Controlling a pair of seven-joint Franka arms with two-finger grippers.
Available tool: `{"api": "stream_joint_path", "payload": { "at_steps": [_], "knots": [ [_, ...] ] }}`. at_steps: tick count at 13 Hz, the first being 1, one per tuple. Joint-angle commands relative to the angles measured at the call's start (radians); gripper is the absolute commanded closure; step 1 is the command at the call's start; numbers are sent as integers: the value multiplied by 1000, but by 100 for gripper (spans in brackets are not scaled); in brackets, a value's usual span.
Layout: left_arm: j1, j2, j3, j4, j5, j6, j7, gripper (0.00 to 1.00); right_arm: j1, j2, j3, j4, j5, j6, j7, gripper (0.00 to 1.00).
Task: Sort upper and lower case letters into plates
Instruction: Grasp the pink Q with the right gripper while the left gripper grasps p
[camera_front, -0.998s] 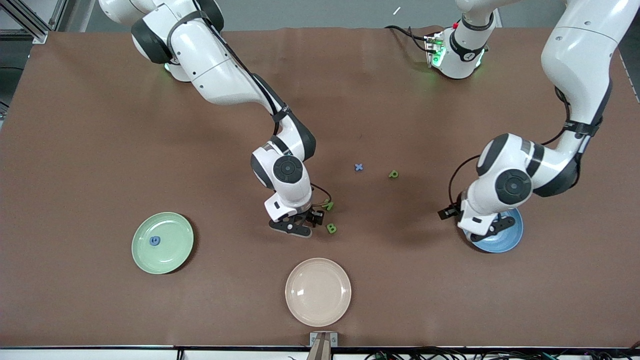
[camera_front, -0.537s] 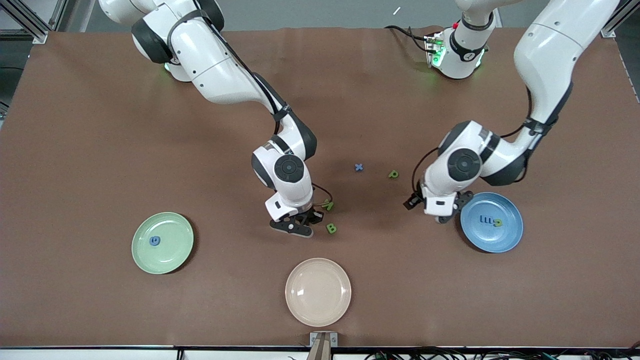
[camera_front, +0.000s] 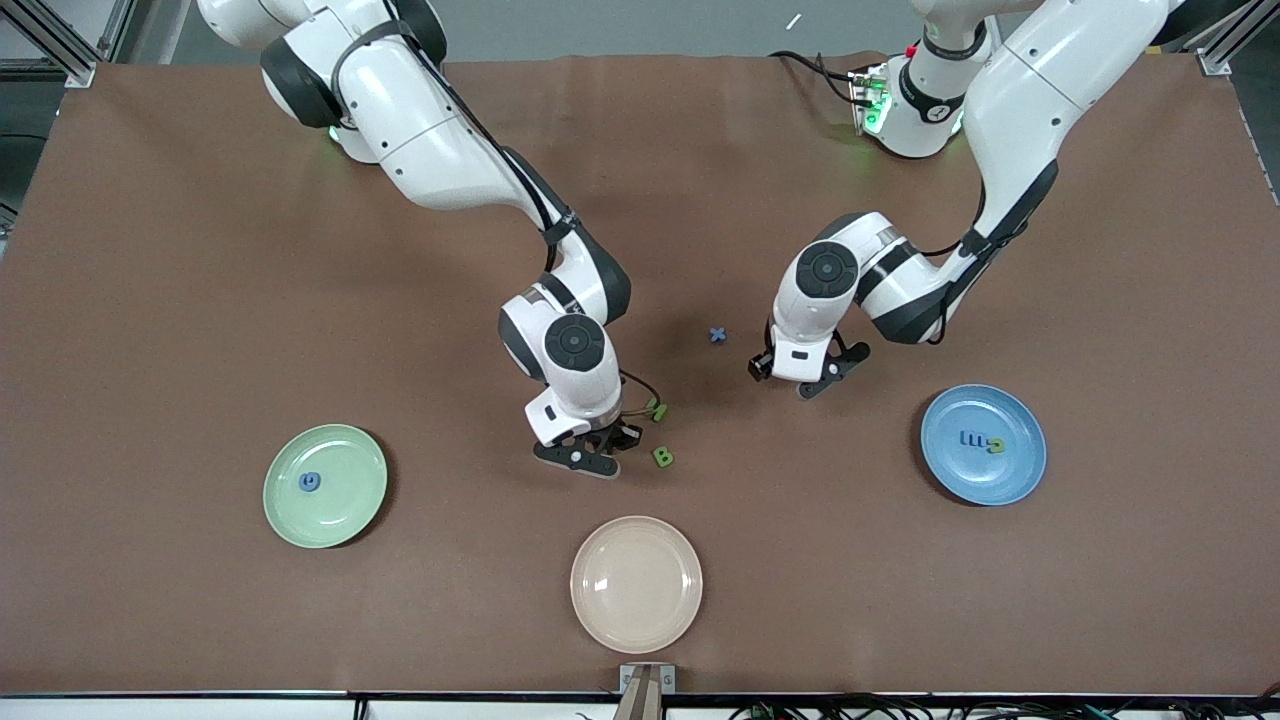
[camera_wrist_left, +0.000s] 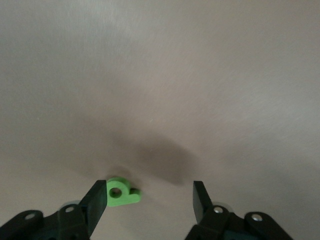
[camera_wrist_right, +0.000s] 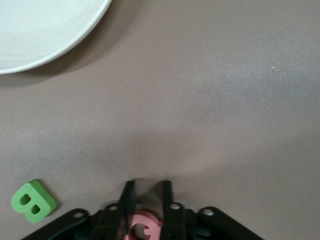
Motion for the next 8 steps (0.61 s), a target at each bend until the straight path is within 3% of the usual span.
{"api": "stream_joint_path", "payload": {
  "at_steps": [1,8],
  "knots": [
    [15,-31,-3,-53,25,33,-31,25,-8,-20,8,4,33,-51,8,33],
    [19,-91,-4,-110,25,46,-110,33,25,-32,19,-22,56,-82,18,33]
  ]
}}
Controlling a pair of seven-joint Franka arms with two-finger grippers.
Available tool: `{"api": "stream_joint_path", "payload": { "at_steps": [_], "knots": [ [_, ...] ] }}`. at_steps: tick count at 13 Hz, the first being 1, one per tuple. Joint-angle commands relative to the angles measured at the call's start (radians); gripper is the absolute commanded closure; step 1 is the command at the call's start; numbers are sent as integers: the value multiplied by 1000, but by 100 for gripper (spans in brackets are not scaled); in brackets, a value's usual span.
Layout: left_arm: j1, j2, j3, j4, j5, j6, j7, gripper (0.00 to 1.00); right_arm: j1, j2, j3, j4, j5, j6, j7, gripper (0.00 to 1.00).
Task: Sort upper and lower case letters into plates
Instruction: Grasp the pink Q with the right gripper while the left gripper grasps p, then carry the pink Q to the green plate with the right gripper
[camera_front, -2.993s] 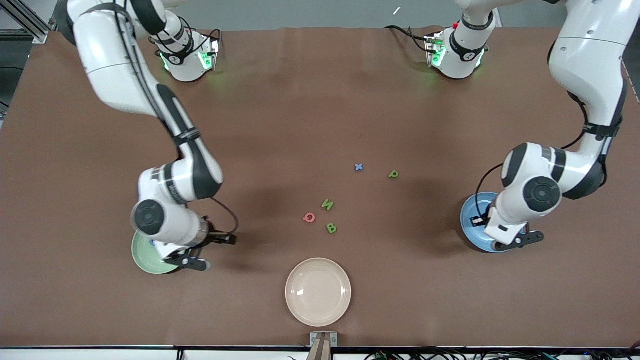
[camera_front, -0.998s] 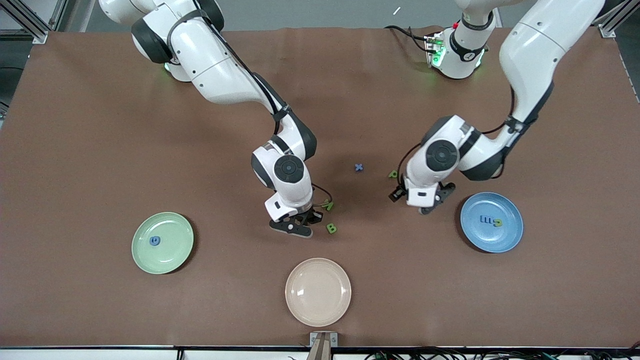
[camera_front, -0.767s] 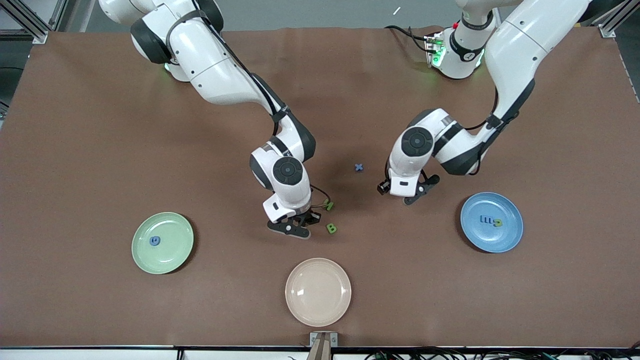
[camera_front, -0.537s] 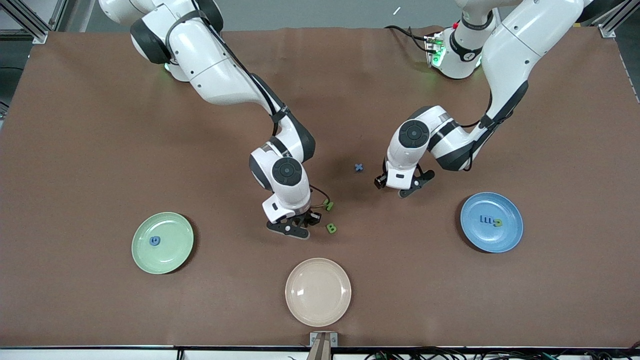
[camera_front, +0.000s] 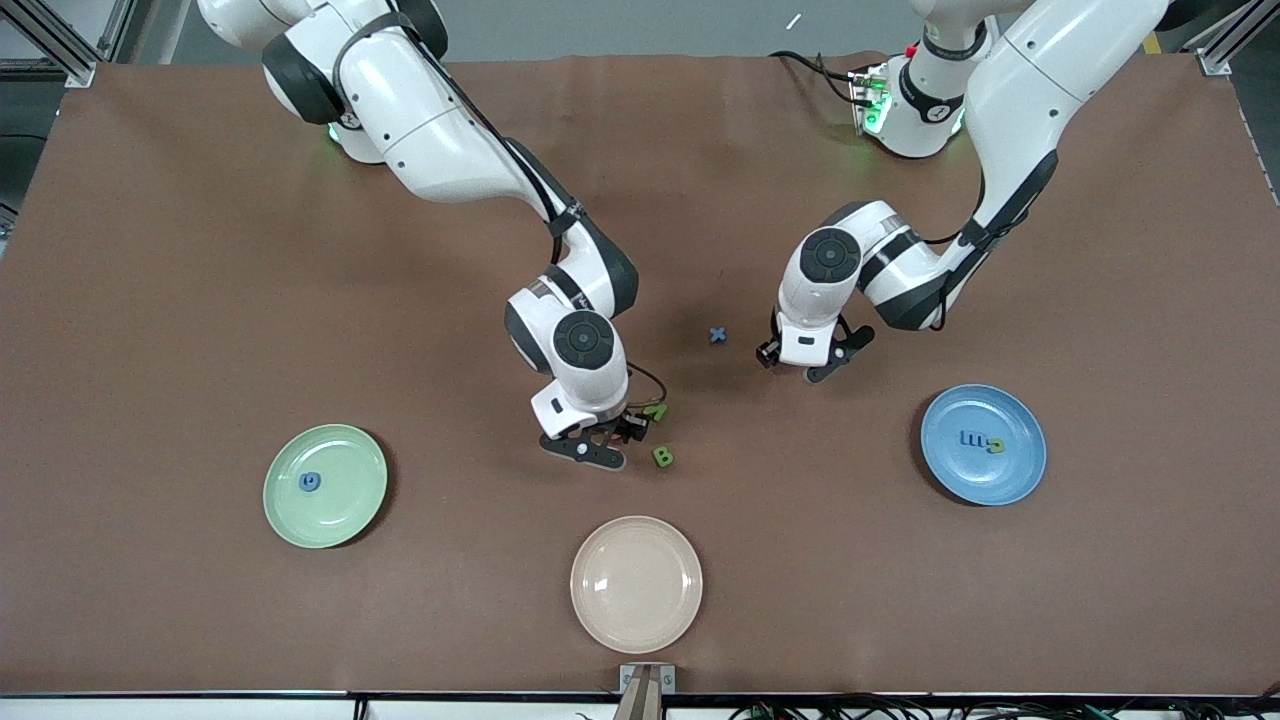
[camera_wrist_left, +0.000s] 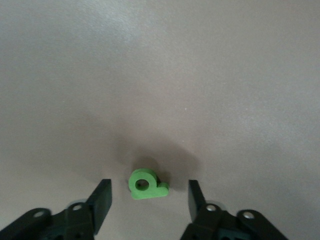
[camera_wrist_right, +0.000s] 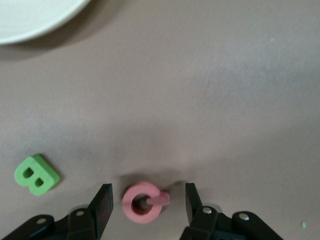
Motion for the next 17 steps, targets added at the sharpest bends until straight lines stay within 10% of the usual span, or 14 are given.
{"api": "stream_joint_path", "payload": {
  "at_steps": [1,8,17],
  "knots": [
    [12,-40,-6,-41,22,30,-36,34,12,-21,6,-32,26,-7,15,33],
    [14,-8,-3,-41,81,51,-74,37,11,-10,4,-44,24,4,17,36],
    [15,26,0,-27,92,51,-74,39,8,-15,4,-41,24,4,20,79]
  ]
}}
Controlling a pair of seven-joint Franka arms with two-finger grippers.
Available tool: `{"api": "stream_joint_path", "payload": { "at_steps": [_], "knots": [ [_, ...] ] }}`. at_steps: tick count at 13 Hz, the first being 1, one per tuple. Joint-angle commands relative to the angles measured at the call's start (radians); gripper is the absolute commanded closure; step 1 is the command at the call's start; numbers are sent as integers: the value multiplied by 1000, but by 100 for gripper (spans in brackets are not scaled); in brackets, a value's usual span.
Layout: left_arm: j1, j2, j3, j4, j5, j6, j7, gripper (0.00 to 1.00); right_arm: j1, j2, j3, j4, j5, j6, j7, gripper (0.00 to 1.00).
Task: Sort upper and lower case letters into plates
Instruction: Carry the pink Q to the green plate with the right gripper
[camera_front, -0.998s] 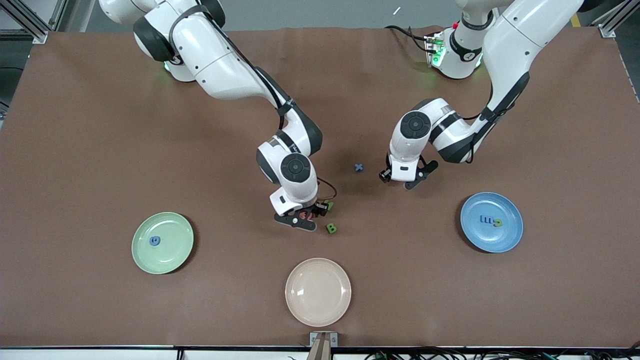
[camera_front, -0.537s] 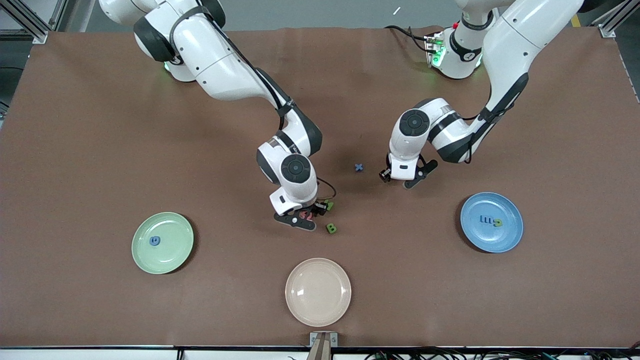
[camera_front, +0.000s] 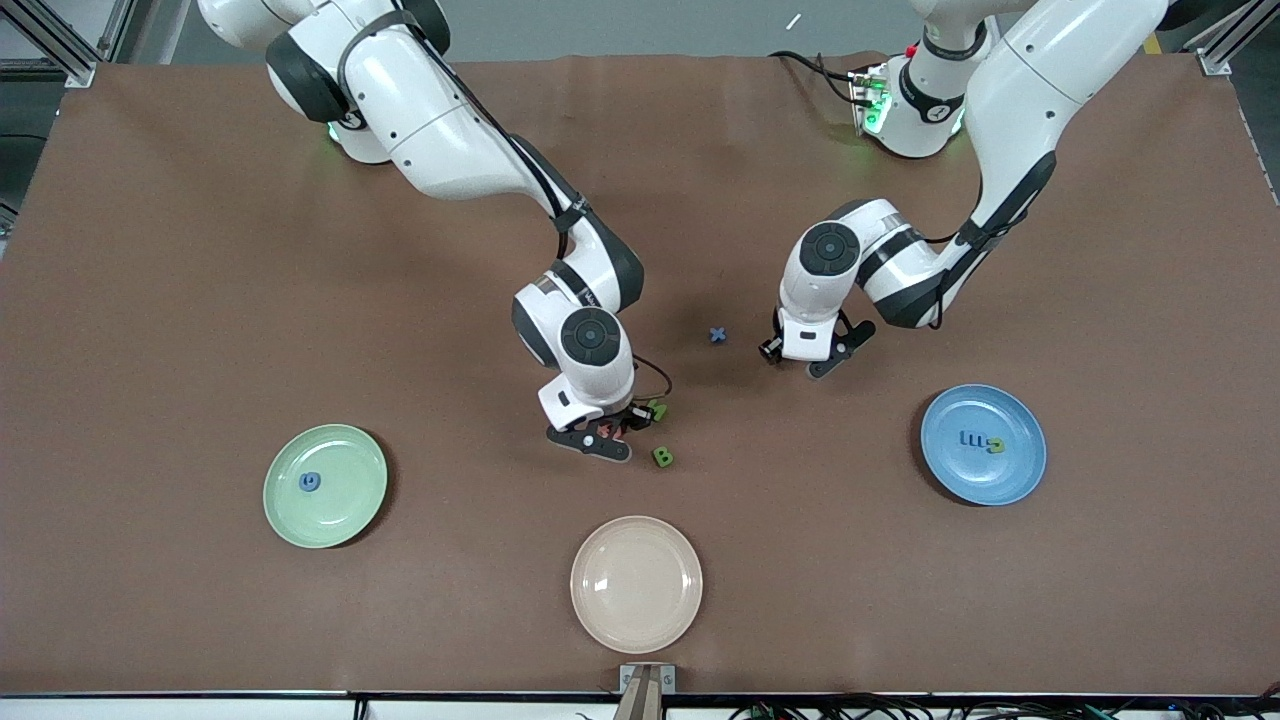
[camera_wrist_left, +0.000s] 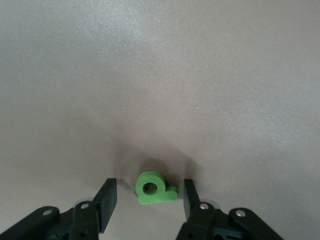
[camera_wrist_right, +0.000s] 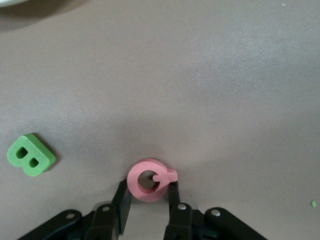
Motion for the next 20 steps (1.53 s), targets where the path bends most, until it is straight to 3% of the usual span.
{"api": "stream_joint_path", "payload": {
  "at_steps": [1,4,6,9,12,15,19,20],
  "knots": [
    [7,14,-3,2,47,17,-24,41,-5,-18,1,-23,12,7,4,82],
    [7,21,-3,2,53,17,-24,53,-25,-41,-2,-20,9,-1,-8,88],
    [7,14,-3,4,54,14,-24,75,-74,-61,-2,-20,1,-7,-51,92],
    [9,-9,-3,19,56,3,-13,99,-163,-99,-7,-18,-3,-100,-254,94],
    [10,-55,-3,54,56,-26,2,99,-313,-147,-7,-17,-2,-229,-533,94],
    [80,-104,-7,117,54,-139,139,99,-470,-177,-4,-20,1,-257,-831,92],
    [296,-106,-7,153,54,-166,536,99,-591,-167,-4,-58,10,-312,-1108,88],
    [359,-98,-7,157,54,-166,642,99,-604,-165,-2,-64,10,-311,-1116,80]
  ]
}}
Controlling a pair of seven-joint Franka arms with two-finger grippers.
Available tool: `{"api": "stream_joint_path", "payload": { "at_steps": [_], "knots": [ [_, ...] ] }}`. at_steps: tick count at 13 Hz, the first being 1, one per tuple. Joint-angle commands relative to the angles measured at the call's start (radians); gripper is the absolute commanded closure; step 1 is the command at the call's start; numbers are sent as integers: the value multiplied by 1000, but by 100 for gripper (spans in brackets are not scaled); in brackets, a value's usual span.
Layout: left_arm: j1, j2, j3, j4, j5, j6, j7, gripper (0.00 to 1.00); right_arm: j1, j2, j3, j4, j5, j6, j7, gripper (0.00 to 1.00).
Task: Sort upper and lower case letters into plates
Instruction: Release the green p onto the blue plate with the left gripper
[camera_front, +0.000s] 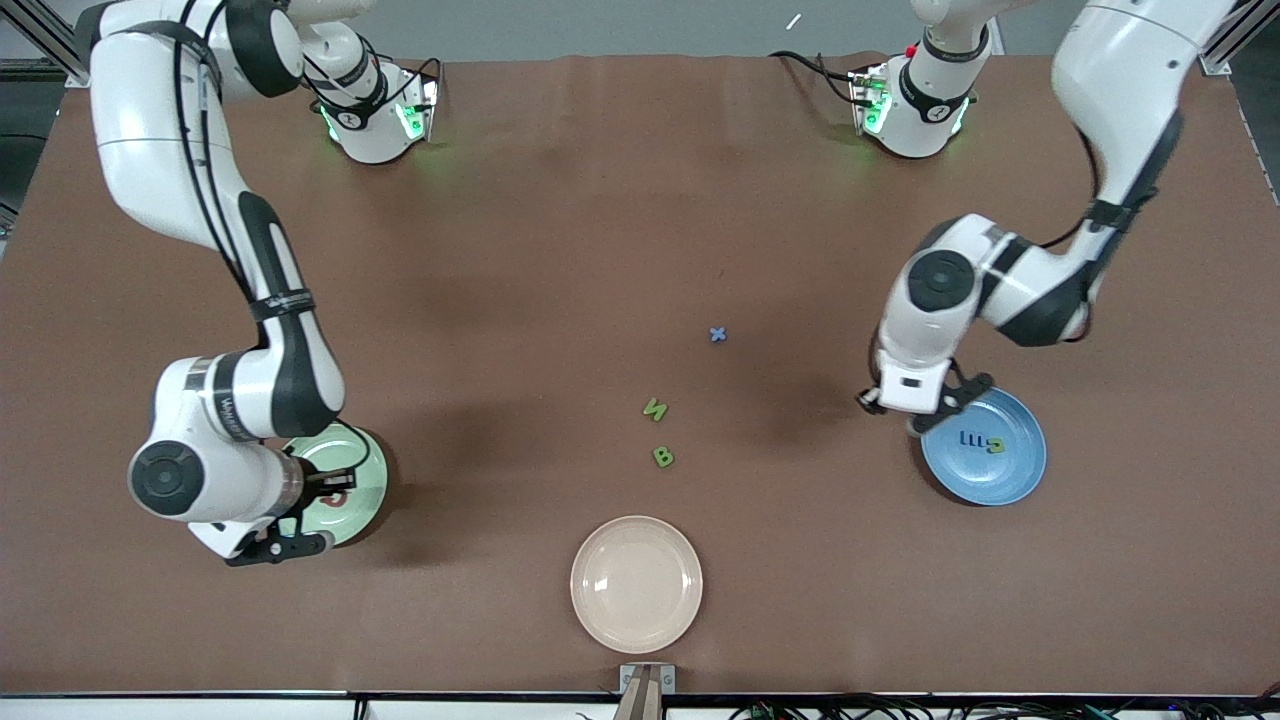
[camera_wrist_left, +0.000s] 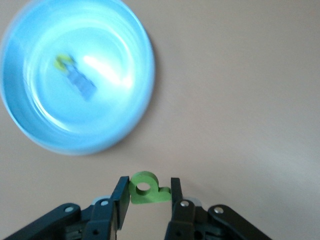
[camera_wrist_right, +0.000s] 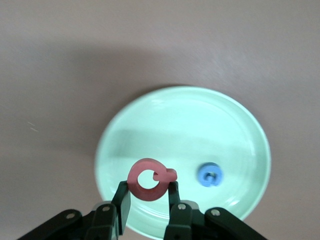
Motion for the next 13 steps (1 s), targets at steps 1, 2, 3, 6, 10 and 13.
{"api": "stream_joint_path", "payload": {
  "at_steps": [1,2,3,6,10,13],
  "knots": [
    [158,25,-12,23,17,0,262,98,-18,-10,19,-46,7,9,-39,65],
    [193,54,-10,43,16,0,328,96,-16,-9,19,-46,9,12,-31,47],
    [218,84,-9,58,17,0,363,91,-13,-9,21,-46,12,12,-27,27],
    [243,128,-7,83,17,0,367,38,4,-10,25,-45,13,11,7,24],
    [240,99,-65,72,5,-29,360,9,143,-13,32,-43,38,12,353,24],
    [227,108,-205,72,-65,-62,317,19,275,-13,28,-43,150,69,584,23]
  ]
}}
